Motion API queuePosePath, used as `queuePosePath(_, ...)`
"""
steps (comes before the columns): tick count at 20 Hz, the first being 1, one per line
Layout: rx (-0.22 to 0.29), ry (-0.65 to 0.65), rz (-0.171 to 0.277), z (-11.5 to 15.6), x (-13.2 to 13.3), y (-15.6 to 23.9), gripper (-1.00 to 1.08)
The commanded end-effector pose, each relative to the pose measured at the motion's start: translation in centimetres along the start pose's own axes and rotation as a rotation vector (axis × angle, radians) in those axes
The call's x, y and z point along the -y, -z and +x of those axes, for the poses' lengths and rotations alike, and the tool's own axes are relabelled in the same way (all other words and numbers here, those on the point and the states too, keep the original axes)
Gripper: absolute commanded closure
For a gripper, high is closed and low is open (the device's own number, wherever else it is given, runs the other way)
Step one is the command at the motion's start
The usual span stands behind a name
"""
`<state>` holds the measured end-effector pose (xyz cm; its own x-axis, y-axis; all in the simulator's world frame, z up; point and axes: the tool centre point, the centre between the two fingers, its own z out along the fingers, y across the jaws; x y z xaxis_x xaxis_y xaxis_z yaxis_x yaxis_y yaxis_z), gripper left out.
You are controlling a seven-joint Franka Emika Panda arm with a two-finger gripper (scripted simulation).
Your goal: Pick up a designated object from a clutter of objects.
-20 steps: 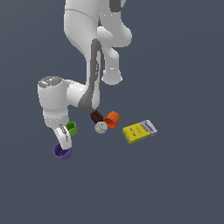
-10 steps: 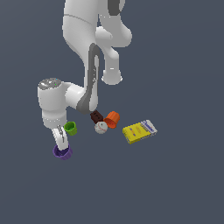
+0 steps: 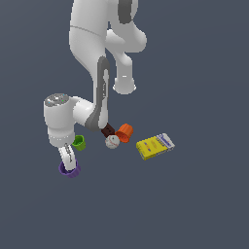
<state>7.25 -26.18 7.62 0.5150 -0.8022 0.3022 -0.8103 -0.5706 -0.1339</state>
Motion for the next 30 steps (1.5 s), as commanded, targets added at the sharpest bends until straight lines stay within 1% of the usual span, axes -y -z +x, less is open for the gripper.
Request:
queuePosePath(1,-0.001,-0.001,0.001,0.0,0.0,-0.4,-0.2)
queuePosePath(2,-0.001,-0.001,0.001,0.0,0.0,-0.4,-0.2)
queuePosePath(3,-0.001,-0.001,0.001,0.0,0.0,-0.4,1.08)
queuePosePath(14,-0.001,-0.001,0.001,0.0,0.0,-0.4,1.08)
queuePosePath(18,-0.001,-0.001,0.001,-0.3,0.4,0.1,1.08)
queuePosePath(24,0.0,-0.002,0.002,-1.6,1.9,2.1,1.08)
queuePosePath(30,0.0,-0.004,0.003,-3.6,4.3,5.4,1.08)
